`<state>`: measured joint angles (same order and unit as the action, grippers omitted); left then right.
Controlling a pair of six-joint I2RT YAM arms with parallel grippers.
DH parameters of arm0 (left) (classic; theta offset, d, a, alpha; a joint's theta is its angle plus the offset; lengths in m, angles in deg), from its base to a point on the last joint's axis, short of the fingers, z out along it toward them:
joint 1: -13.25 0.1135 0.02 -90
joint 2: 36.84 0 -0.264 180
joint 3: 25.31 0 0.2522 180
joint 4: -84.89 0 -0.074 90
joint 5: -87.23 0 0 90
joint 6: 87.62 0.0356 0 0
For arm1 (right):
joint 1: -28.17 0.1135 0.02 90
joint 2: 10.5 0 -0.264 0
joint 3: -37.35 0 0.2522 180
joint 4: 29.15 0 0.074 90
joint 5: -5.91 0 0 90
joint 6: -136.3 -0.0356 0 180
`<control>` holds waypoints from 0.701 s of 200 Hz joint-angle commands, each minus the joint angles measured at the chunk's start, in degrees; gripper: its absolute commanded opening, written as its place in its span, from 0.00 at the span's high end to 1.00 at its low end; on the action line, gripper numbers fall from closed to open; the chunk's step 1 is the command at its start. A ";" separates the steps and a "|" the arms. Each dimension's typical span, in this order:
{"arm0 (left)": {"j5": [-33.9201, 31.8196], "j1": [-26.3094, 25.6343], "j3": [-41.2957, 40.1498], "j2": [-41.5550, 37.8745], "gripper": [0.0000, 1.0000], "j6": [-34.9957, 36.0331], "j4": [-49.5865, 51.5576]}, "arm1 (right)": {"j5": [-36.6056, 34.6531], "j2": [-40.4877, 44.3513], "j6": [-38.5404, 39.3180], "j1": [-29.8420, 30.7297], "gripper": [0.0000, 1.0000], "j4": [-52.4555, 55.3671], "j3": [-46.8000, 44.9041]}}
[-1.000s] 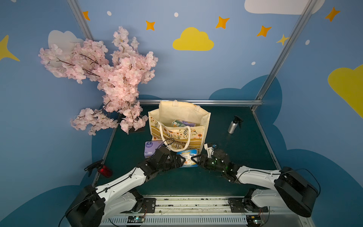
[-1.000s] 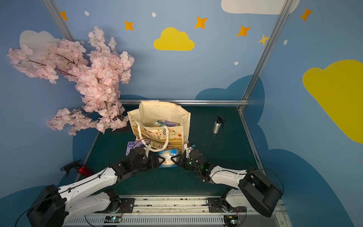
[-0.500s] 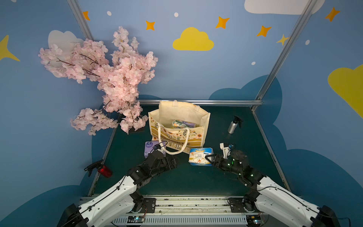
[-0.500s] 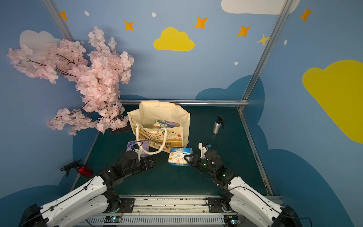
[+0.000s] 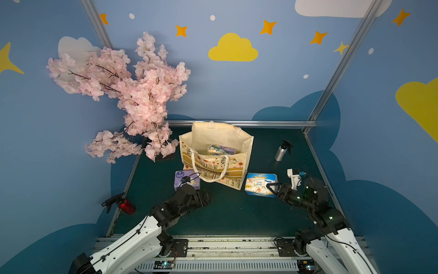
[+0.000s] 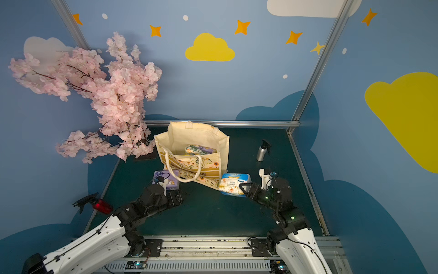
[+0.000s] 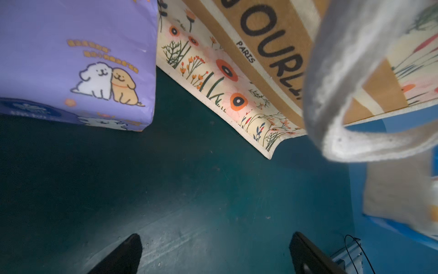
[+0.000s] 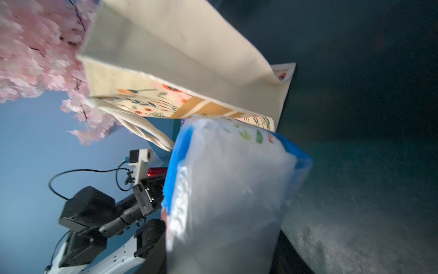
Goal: Put tissues into the canvas bag
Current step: Pick up the pack of facial tissues from the center of the board, then place the pack of facial tissues in the canvas bag.
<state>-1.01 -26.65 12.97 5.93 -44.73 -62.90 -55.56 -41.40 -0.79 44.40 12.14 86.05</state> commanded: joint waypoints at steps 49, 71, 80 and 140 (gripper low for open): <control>-2.85 0.09 1.33 -1.82 0.01 2.01 3.11 | 14.92 -9.49 8.55 -13.12 0.54 1.67 17.87; -3.93 0.25 0.90 -3.23 0.00 2.47 3.74 | 16.99 -13.88 7.58 -13.50 0.54 -2.61 23.01; -4.34 0.47 0.89 -3.67 0.00 2.41 4.18 | 18.50 -15.82 5.55 -13.35 0.54 -6.49 24.23; -5.06 1.91 0.98 -5.24 0.00 2.19 6.37 | 14.17 -29.94 11.24 -0.99 0.54 -11.34 38.25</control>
<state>-4.88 -25.36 12.97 0.99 -43.31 -58.44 -40.15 -67.76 7.60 40.14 6.50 119.07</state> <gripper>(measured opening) 0.995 0.456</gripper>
